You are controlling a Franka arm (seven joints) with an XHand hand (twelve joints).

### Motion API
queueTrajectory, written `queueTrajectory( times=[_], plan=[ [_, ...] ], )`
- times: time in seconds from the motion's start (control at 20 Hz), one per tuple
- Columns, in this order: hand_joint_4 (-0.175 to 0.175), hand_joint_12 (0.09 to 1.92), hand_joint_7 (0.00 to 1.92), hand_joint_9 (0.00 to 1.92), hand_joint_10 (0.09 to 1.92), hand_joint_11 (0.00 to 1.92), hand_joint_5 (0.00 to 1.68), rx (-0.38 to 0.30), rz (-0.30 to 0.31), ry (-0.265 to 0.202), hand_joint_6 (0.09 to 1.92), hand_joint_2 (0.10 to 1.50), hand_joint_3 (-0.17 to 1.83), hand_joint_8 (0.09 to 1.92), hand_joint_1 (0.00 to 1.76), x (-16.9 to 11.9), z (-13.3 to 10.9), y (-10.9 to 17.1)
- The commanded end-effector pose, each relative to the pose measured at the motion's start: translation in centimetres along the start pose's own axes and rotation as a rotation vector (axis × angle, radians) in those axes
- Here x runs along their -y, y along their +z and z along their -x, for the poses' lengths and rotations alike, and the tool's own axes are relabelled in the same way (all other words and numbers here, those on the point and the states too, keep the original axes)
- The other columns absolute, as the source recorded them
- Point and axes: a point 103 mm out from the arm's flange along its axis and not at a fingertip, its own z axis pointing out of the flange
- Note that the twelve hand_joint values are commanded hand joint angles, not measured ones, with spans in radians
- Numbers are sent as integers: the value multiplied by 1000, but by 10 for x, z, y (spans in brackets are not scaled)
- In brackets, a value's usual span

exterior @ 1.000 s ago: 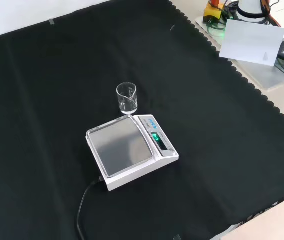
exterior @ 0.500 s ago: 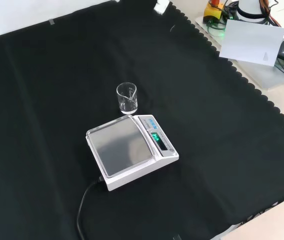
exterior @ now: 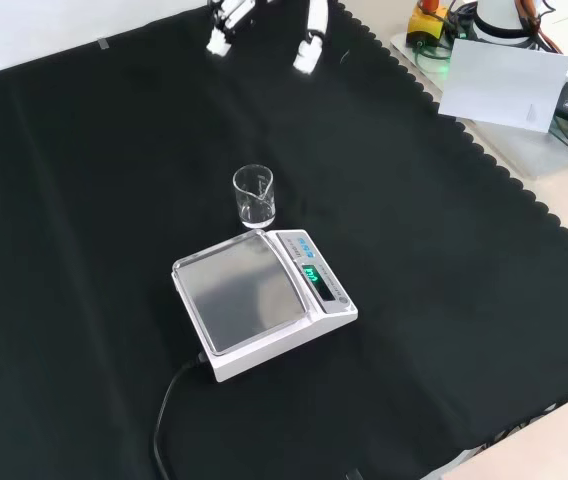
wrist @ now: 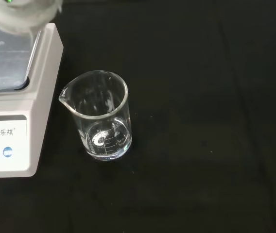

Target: Pick up the beaker.

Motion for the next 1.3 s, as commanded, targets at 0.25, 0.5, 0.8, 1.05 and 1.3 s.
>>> queueTrajectory(
  times=[0.25, 0.5, 0.8, 1.05, 1.3],
  plan=[
    [24, 1504, 128, 305, 848, 67, 206, 29, -37, -18, 87, 584, 233, 711, 719, -17, -18, 43],
    [27, 1504, 112, 292, 849, 48, 185, 36, -66, -30, 87, 581, 220, 709, 712, -21, -25, 67],
    [28, 1514, 105, 284, 861, 39, 180, 41, -94, -38, 87, 589, 199, 715, 711, -25, -28, 93],
    [29, 1514, 105, 282, 863, 36, 179, 50, -115, -45, 87, 593, 191, 717, 714, -32, -36, 109],
    [29, 1514, 106, 281, 864, 35, 177, 57, -136, -64, 87, 596, 185, 718, 717, -44, -46, 124]
  ],
)
